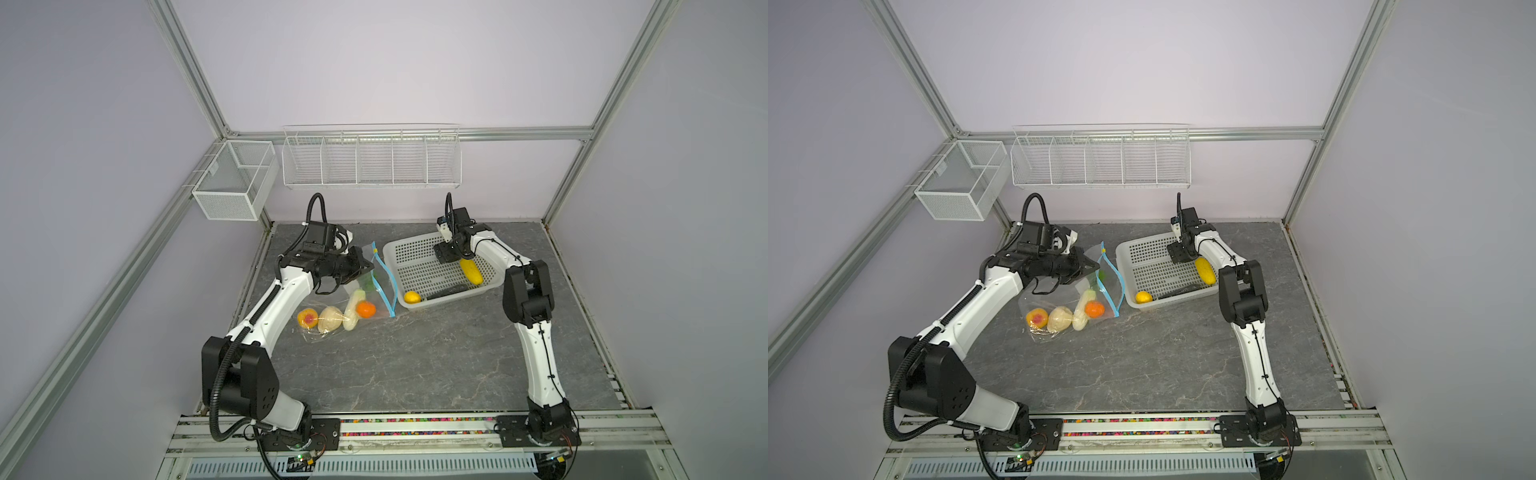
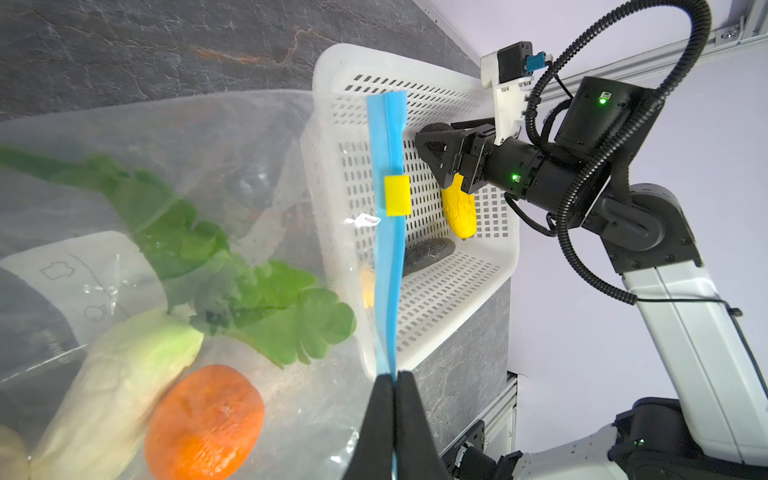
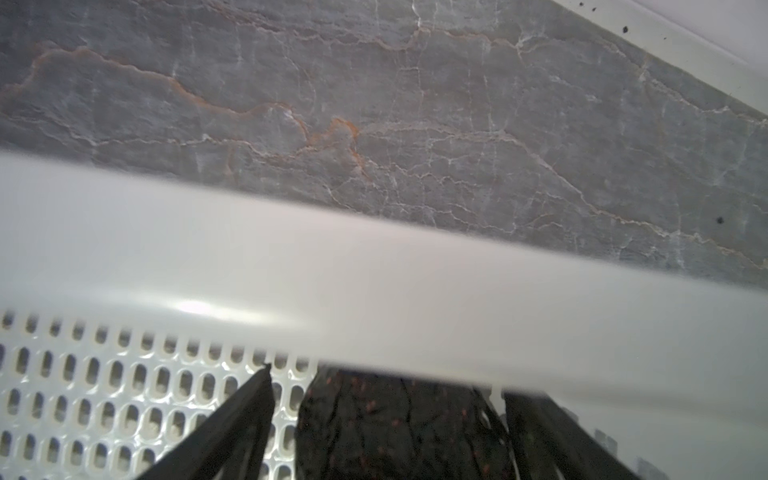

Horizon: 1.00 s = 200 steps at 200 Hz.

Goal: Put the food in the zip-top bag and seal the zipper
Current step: 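Lower the right gripper and grasp the dark round ball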

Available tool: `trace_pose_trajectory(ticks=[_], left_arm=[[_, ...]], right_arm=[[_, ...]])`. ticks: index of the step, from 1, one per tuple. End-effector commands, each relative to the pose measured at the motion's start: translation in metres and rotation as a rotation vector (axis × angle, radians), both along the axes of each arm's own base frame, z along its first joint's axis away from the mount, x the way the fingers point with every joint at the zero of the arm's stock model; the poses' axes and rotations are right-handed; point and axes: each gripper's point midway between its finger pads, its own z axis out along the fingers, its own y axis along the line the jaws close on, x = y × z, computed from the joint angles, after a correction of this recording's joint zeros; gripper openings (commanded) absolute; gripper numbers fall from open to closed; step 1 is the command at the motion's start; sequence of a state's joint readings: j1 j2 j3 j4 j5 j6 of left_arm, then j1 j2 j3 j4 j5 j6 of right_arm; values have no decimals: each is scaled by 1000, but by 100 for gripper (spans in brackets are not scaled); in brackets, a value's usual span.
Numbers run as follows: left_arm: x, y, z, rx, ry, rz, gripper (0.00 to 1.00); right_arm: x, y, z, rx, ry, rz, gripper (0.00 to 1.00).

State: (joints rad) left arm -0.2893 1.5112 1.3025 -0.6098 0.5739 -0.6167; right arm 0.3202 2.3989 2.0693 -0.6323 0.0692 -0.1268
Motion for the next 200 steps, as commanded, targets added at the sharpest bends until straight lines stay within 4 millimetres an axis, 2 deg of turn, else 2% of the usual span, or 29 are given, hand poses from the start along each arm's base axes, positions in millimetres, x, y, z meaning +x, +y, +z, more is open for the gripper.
trace_pose_trajectory(ticks=[1,32,51,116,200], left_arm=[[1,-2,0,2,-11,-9,0],[1,-2,1,4,-13,-13,0],[1,-2,2,5,-16,-14,0],[-1,-2,2,5,-18,-14,0],[-1,0,0,18,-17,-11,0]], right_arm=[[-4,-4,-11,1,50,-12,88],[-4,-6,-12,6,62,-21,87],[-5,-4,-14,16,73,-16,82],[-6,0,-16,32,86,-7,76],[-5,6,-3,70,71,-11,65]])
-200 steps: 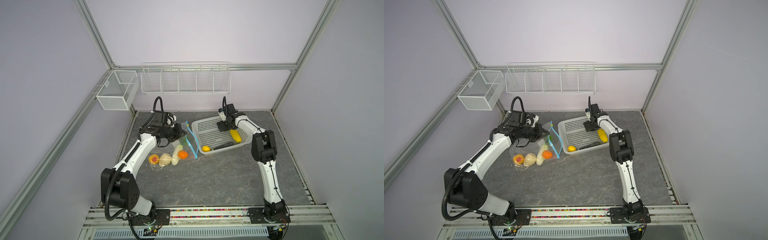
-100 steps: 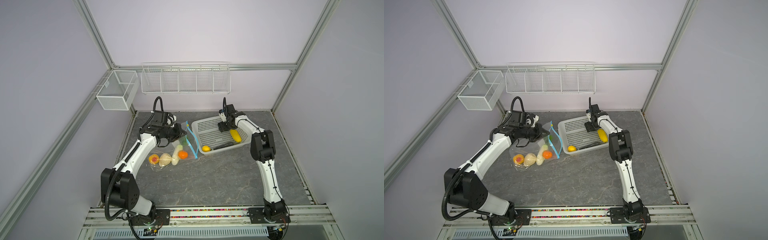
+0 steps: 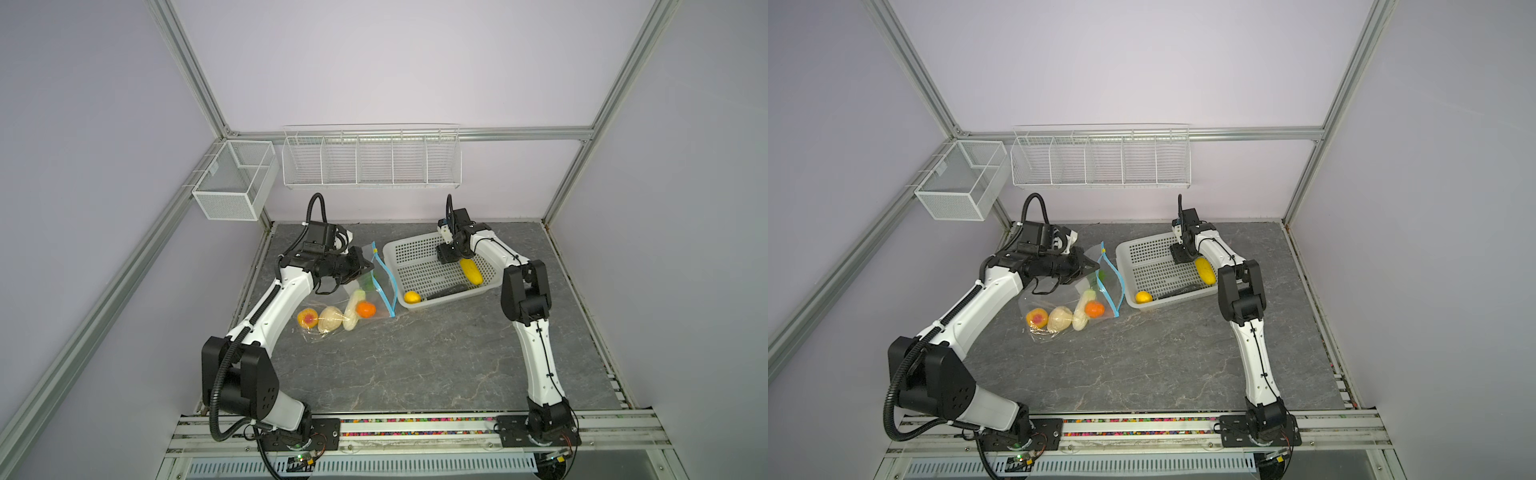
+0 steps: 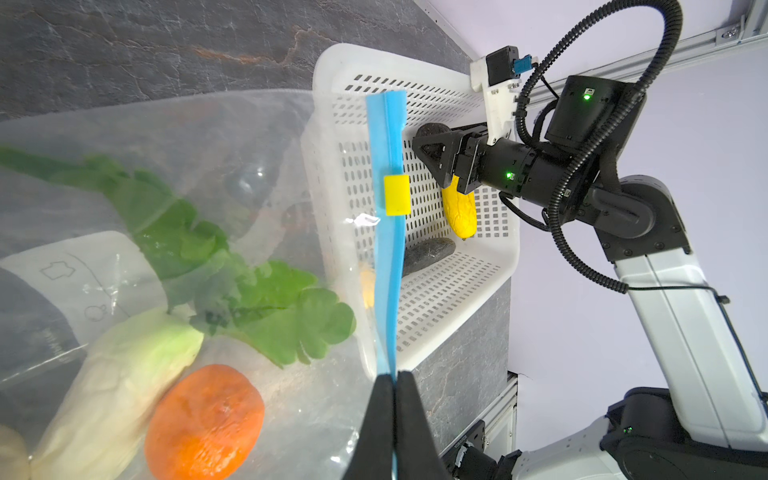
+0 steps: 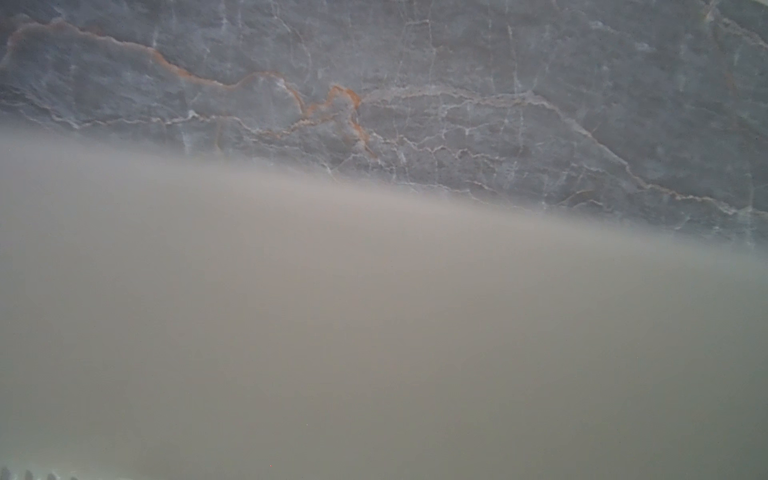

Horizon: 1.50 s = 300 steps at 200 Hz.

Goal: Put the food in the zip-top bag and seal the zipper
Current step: 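Lower the right gripper and grasp the dark round ball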

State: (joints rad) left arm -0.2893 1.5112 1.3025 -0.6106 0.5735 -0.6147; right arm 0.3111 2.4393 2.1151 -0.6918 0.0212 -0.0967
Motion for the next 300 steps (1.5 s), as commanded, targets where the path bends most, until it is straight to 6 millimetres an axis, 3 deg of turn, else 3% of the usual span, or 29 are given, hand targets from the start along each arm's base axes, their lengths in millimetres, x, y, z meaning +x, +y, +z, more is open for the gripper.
trace_pose_trajectory(ticks=[1,86,147,300], left_arm=[[-1,0,1,16,-17,-11,0],[-1,-1,-4,10,-12,-12,0],[-5,0,-4,14,-13,-18,0],[-9,-1,0,0,-38,-19,0]], right_arm=[[0,4,11,33,-1,1,64],[-6,6,31,82,-11,-23,58],[-21,19,54,206,-6,-13,56],[-55,41,76,364,66,-2,53]])
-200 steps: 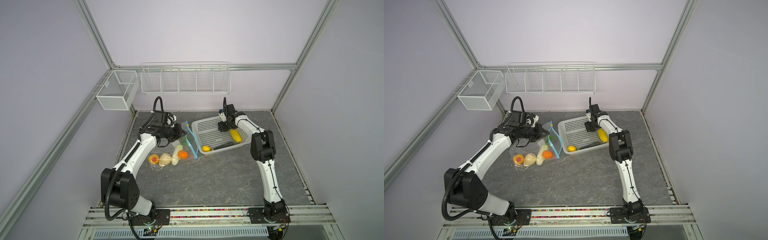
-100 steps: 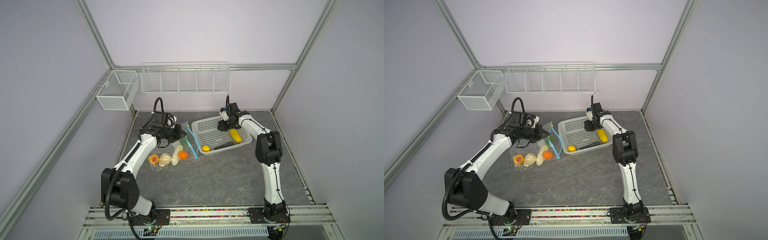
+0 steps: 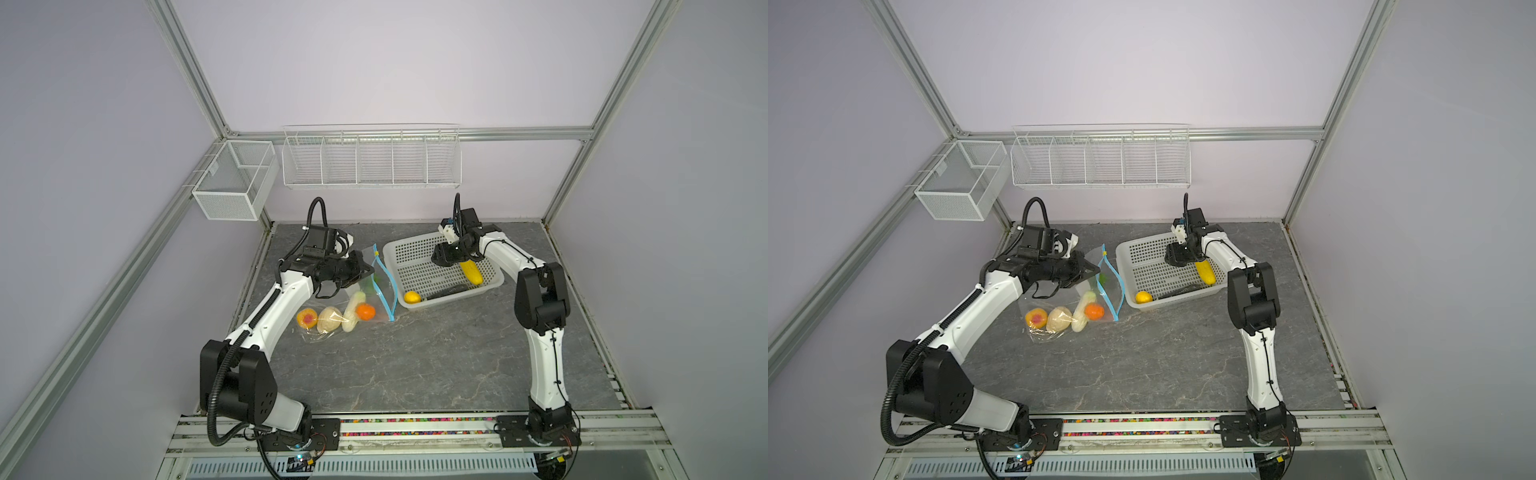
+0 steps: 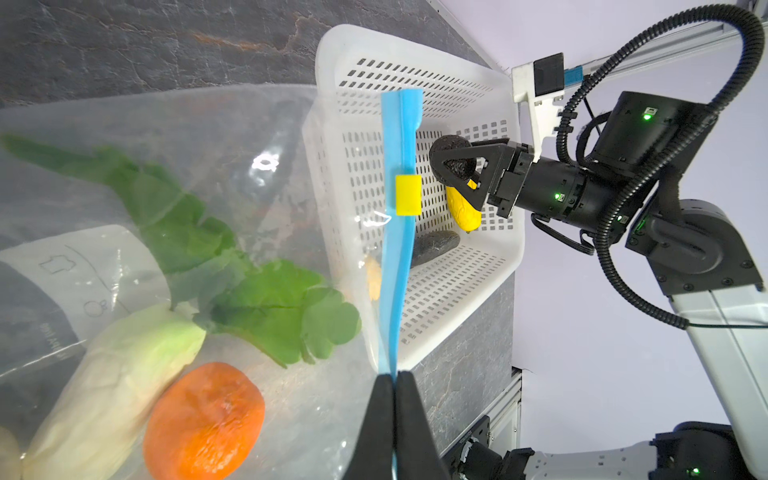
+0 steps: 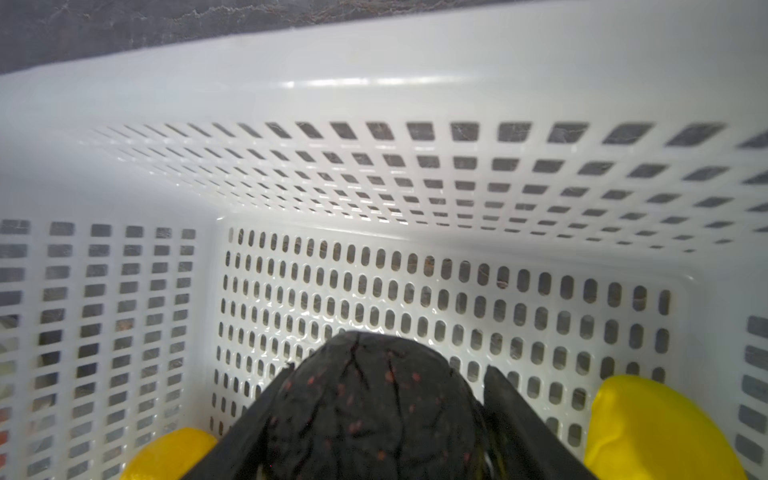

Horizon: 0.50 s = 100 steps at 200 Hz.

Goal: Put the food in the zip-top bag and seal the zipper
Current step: 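Lower the right gripper and grasp the dark round ball, then lift the dark ball with the right gripper toward the bag mouth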

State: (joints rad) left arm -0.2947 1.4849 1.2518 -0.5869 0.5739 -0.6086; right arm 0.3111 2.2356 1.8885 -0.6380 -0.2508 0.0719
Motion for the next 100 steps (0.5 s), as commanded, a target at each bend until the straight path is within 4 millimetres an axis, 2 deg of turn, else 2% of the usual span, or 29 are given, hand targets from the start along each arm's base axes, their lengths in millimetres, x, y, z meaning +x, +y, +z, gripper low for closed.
trace_pose_trajectory(ticks=[1,42,100], left_arm=[[-1,-1,6,-2,-35,-10,0],[-2,-1,9,-4,-38,-10,0],[-4,0,7,-3,-37,-8,0]], right_arm=[[-7,9,34,62,-33,10,53],[-22,16,33,116,9,14,52],[-39,49,66,225,12,67,51]])
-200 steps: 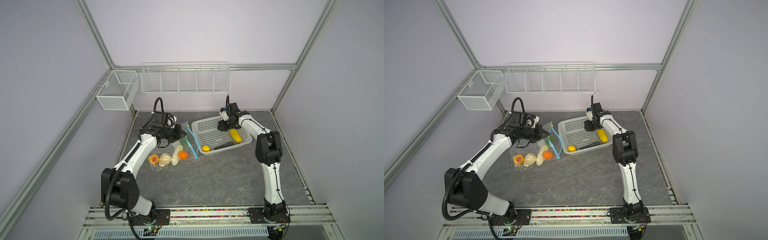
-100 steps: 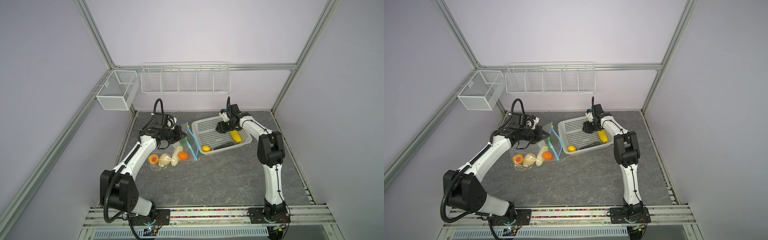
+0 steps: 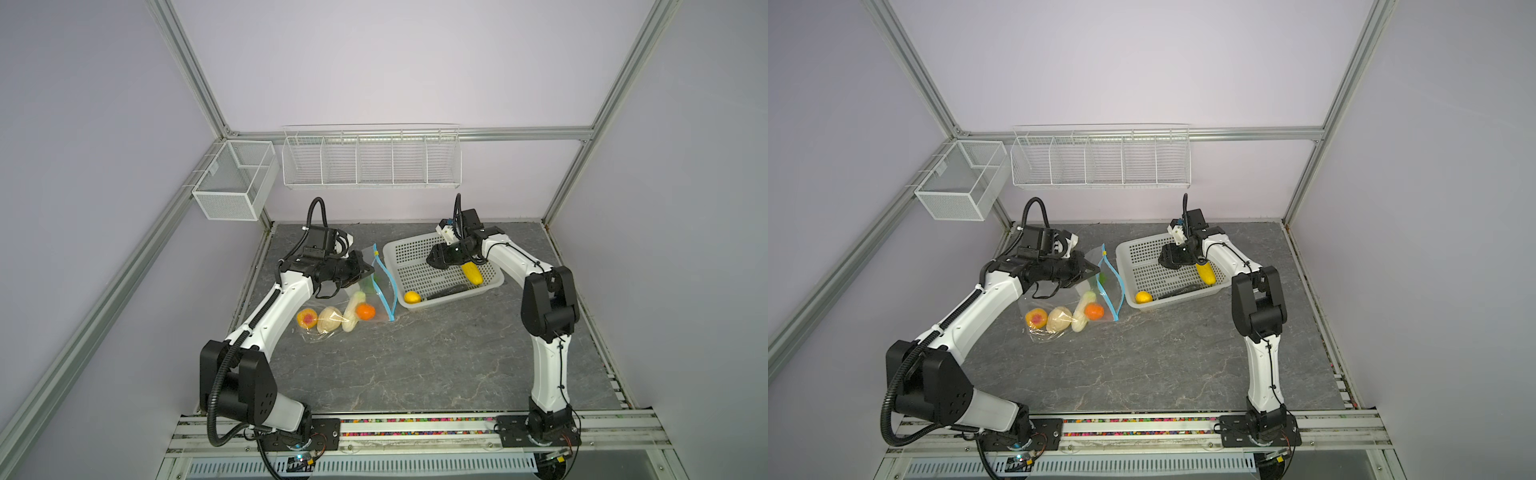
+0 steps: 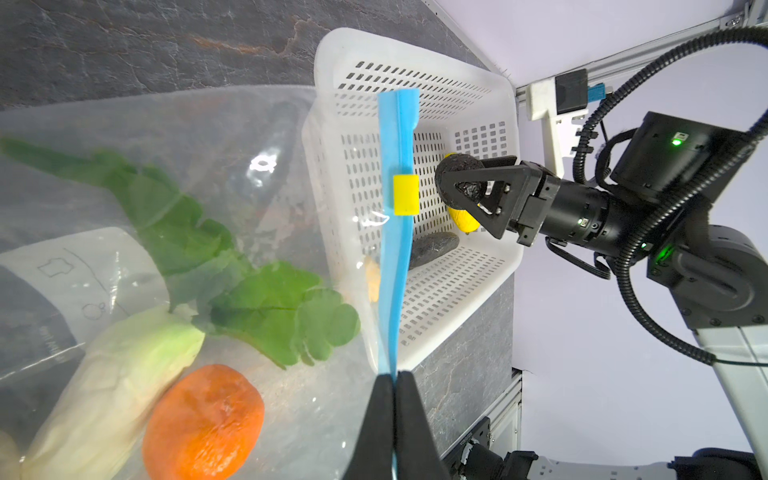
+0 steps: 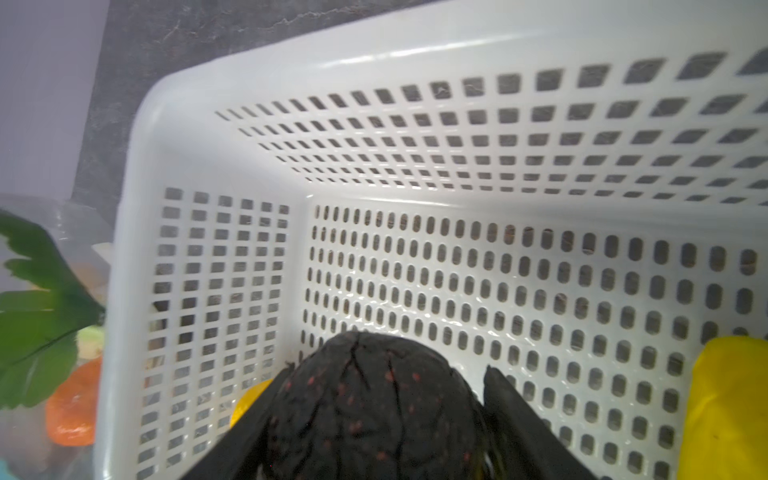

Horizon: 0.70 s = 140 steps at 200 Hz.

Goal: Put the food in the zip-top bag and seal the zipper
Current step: 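Lift the dark ball with the right gripper toward the bag mouth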

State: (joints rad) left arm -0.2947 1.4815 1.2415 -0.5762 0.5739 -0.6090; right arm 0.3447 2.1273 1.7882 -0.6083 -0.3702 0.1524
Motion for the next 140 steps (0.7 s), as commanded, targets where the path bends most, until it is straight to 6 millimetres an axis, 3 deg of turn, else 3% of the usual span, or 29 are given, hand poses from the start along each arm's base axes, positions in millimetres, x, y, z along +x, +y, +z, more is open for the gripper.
trace_pose_trajectory(ticks=[1,59,104,140], left_arm=[[-3,0,8,-2,-34,-7,0],[-4,0,14,-4,-44,-9,0],[-5,1,18,-6,-53,-5,0],[-4,1,21,-10,-60,-6,0]], right_arm=[[-7,21,36,90,-27,36,51],[-66,87,85,299,-129,339,51],[-91,99,115,396,-164,421,51],[-122,120,131,440,-162,491,51]])
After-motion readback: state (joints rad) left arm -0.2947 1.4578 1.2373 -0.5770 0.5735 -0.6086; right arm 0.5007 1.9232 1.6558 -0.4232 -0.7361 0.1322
